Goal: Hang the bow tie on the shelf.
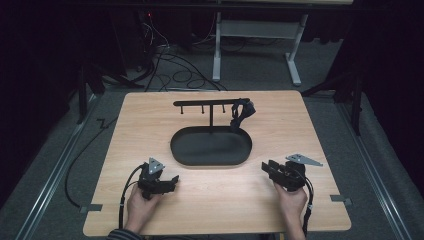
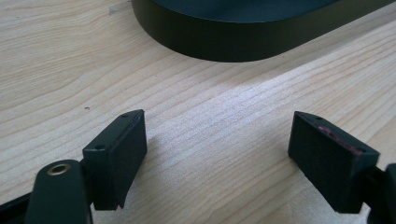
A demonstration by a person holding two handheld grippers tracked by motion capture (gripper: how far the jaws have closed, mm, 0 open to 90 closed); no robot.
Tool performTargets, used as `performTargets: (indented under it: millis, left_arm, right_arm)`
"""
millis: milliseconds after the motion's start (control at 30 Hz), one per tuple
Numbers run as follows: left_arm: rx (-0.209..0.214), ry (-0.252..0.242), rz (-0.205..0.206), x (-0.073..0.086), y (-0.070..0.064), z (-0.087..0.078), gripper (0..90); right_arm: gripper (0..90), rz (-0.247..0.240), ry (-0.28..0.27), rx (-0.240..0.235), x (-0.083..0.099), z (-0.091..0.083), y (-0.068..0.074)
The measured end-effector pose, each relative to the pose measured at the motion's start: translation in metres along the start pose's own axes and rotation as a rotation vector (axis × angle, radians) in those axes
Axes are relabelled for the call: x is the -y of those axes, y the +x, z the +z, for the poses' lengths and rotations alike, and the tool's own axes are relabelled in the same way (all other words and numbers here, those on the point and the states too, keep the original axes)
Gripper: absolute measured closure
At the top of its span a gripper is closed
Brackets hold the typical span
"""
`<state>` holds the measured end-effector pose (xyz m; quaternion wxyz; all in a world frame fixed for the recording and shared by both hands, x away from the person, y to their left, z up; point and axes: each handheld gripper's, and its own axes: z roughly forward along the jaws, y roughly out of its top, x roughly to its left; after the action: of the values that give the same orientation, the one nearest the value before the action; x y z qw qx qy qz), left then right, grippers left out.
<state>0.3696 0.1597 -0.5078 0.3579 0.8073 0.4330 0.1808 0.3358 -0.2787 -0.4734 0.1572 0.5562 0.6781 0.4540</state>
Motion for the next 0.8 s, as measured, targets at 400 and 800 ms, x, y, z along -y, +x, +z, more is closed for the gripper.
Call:
performTargets:
  millis: [400, 800]
  left_arm:
    - [0.0, 0.0, 0.0, 0.0, 0.0, 0.0, 19.9]
    - [0.0, 0.0, 0.0, 0.0, 0.0, 0.0, 19.9]
  right_arm:
    - [63.1, -0.008, 0.032, 0.0, 0.011, 0.007, 0.003]
    - [60.9, -0.023, 0.051, 0.008, 0.018, 0.011, 0.006]
